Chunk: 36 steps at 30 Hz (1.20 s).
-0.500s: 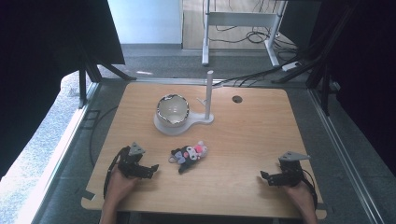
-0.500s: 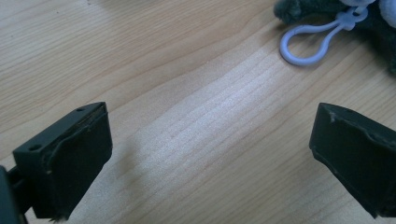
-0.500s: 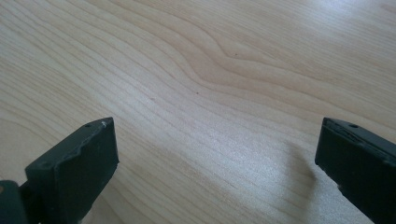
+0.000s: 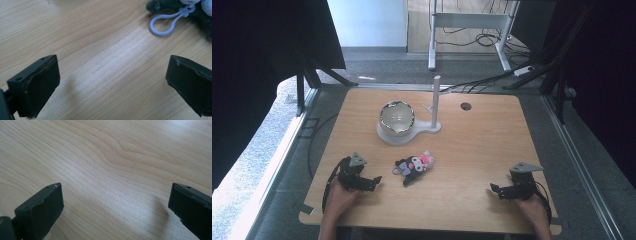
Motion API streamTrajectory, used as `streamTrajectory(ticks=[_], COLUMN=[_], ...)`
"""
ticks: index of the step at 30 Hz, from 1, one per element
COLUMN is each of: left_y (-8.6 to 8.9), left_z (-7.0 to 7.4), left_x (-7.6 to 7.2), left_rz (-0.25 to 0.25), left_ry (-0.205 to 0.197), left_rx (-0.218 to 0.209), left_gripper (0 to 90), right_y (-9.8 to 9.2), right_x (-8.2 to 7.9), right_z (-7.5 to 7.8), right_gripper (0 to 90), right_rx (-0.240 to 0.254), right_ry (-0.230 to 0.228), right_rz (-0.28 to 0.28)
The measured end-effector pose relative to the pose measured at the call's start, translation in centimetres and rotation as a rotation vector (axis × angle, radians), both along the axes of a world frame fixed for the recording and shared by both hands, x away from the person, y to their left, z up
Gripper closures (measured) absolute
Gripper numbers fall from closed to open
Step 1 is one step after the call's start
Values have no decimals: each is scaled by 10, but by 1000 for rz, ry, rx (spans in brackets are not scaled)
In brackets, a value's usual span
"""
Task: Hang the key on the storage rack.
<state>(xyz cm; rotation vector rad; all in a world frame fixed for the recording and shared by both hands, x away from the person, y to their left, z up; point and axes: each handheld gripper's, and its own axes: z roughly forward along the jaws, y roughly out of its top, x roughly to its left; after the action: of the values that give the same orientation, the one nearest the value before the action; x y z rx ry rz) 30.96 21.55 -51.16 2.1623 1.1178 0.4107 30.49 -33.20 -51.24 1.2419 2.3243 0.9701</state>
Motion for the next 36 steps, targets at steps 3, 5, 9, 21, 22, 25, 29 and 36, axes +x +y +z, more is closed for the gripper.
streamTrajectory(ticks=[3,5,9,21,22,25,29,36], left_y=[-1,-1,-1,-2,-2,-2,-2,-2], left_z=[0,0,-1,1,0,0,0,1], left_x=[0,0,0,0,0,0,0,-1], left_rz=[-3,-3,-4,-6,-8,-8,-8,-7], left_ry=[0,1,3,0,-1,0,-1,-1], left_rx=[2,5,7,4,5,5,7,7], left_gripper=[0,0,0,0,0,0,0,0], right_y=[0,1,2,6,6,9,12,18], right_x=[0,0,0,3,4,6,9,15], right_z=[1,2,5,18,19,22,28,37], right_gripper=[1,3,6,13,13,13,13,12], right_rx=[-2,-2,-8,-39,-44,-54,-39,-58], right_ry=[1,2,3,12,15,24,28,38], right_rz=[2,7,14,45,49,64,80,122])
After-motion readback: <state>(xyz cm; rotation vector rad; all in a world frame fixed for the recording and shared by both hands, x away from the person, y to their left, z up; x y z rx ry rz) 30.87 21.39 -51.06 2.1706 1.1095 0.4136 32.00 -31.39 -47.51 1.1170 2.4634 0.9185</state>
